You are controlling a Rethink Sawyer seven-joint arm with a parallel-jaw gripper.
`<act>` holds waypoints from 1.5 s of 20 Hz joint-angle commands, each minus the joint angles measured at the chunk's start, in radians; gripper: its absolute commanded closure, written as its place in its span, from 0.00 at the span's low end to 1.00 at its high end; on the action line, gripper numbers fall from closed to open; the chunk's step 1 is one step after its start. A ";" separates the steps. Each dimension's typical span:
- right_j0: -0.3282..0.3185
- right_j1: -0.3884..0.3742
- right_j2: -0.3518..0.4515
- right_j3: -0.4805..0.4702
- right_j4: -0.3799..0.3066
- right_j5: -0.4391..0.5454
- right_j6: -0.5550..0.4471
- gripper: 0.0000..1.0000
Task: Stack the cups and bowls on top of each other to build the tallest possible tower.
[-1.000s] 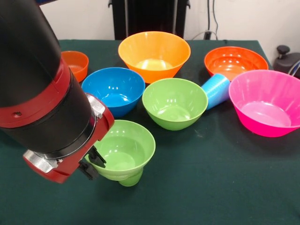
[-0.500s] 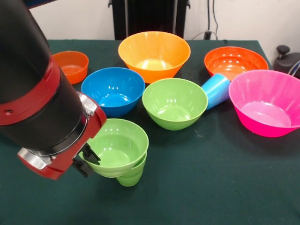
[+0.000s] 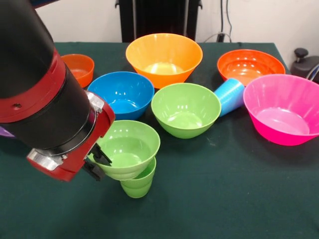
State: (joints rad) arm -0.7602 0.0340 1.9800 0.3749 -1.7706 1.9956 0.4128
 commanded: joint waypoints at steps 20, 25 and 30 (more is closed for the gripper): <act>0.038 -0.052 -0.377 0.008 0.241 -0.033 0.185 1.00; 0.035 -0.050 -0.413 0.045 0.302 -0.064 0.244 1.00; 0.046 -0.051 -0.455 0.068 0.366 -0.094 0.306 1.00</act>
State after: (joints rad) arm -0.7570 -0.0045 1.6998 0.4251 -1.4232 1.9881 0.4489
